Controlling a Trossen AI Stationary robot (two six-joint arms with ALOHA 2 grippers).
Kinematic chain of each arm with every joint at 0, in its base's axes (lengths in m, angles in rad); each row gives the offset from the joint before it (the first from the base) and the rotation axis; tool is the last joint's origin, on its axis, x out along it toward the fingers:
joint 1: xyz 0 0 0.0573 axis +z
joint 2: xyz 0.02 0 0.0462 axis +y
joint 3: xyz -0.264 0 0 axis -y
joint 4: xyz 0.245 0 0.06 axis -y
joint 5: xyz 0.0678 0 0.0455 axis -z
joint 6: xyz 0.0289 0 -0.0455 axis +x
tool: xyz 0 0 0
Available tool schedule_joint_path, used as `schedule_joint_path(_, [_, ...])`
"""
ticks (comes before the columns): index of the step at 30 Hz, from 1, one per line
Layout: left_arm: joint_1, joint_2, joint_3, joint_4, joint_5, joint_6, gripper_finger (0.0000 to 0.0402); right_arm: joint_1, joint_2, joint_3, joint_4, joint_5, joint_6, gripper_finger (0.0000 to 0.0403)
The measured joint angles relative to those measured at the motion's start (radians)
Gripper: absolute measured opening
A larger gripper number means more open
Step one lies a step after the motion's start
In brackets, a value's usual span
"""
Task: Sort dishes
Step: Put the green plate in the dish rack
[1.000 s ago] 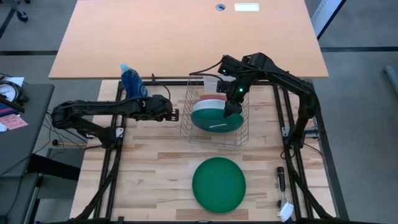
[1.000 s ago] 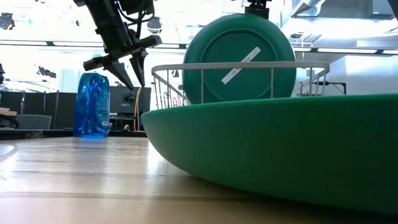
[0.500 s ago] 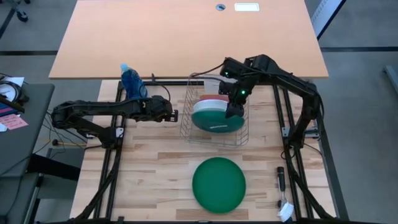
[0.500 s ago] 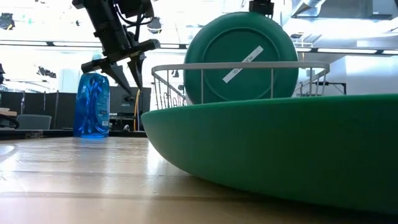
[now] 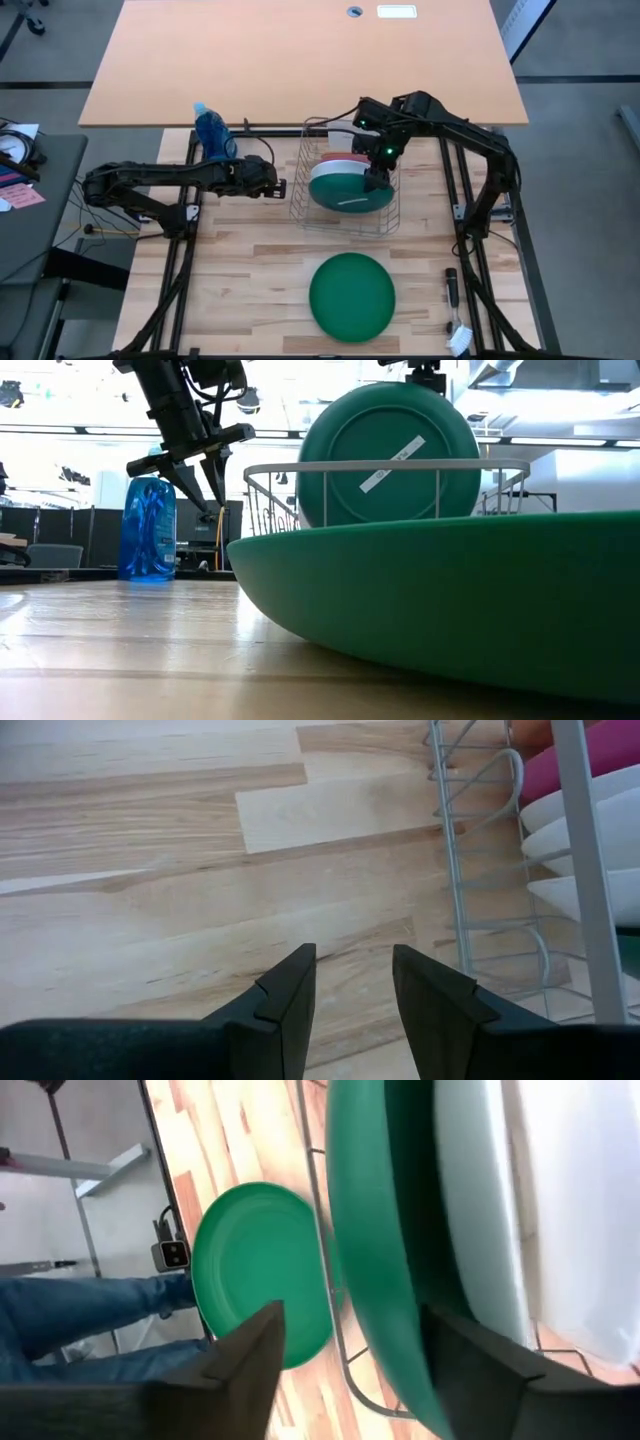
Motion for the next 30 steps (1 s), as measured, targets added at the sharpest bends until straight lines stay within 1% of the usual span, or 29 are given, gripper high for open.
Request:
schedule_joint_path(3, [-0.002, 0.000, 0.000, -0.001, 0.000, 0.000, 0.0130, -0.002, -0.007, 0.000, -0.001, 0.013, 0.001, 0.0258])
schedule_joint_path(6, [-0.002, 0.000, 0.000, -0.001, 0.000, 0.001, 0.0130, -0.002, -0.021, 0.000, -0.001, 0.027, -0.004, 0.0278])
schedule_joint_path(12, [-0.002, 0.000, 0.000, -0.001, -0.002, 0.016, 0.0130, -0.006, -0.032, 0.000, -0.002, 0.037, -0.027, 0.0282])
schedule_joint_path(19, [-0.002, 0.000, 0.000, -0.001, -0.013, 0.006, 0.0130, 0.003, -0.031, 0.003, 0.031, 0.087, -0.027, 0.0282])
schedule_joint_path(24, [-0.002, 0.000, 0.000, -0.001, -0.013, -0.001, 0.0130, -0.023, -0.031, 0.082, -0.003, 0.094, -0.024, 0.0282])
schedule_joint_path(30, [-0.002, 0.000, 0.000, 0.000, -0.018, -0.002, 0.0130, -0.044, -0.031, 0.166, 0.000, 0.094, -0.051, 0.0282])
